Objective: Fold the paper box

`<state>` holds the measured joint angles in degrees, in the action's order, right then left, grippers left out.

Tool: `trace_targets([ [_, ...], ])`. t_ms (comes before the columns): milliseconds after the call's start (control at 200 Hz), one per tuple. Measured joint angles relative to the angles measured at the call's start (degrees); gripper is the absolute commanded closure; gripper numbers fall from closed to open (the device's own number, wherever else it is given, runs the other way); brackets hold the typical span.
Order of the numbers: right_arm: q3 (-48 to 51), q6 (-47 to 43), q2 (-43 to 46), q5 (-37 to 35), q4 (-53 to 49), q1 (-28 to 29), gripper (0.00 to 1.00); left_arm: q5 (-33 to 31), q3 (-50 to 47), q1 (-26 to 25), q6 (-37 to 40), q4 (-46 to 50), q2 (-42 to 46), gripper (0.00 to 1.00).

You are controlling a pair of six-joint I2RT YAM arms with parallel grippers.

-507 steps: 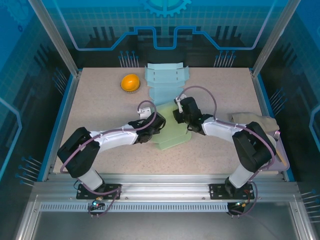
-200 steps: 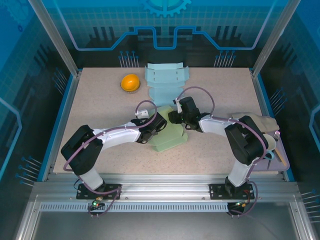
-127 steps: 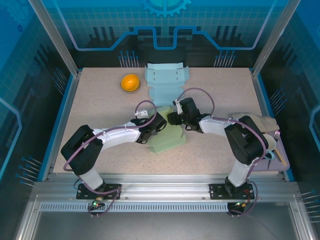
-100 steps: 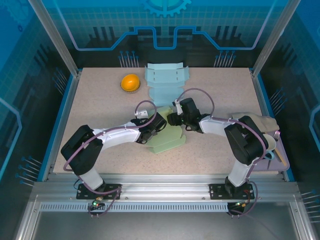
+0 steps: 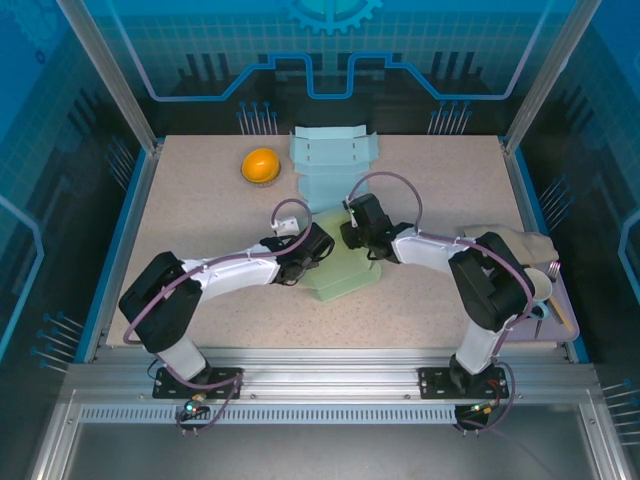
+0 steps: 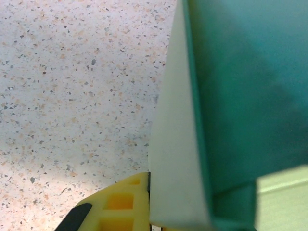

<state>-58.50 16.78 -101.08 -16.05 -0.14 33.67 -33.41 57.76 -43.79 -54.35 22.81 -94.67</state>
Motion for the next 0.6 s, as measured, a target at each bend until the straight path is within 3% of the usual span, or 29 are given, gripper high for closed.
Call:
trace_targets([
  [215,-1.92,3.54,0.0,-6.69,-5.53,1.16,0.7,0.79,0.02,-0.44,0.07,-1.97,0.26,1.0],
  [325,-1.31,3.93,0.24,-7.08,-5.14,1.18,0.6,1.27,0.02,-0.44,0.07,-2.03,0.26,0.99],
  [500,3.41,1.81,3.41,-1.81,-0.31,0.33,0.44,0.92,0.0,-0.39,0.0,0.5,0.26,0.99],
  [600,4.26,0.35,5.03,2.91,1.16,-0.7,0.4,-0.28,0.0,-0.22,-0.46,1.62,0.26,0.99],
])
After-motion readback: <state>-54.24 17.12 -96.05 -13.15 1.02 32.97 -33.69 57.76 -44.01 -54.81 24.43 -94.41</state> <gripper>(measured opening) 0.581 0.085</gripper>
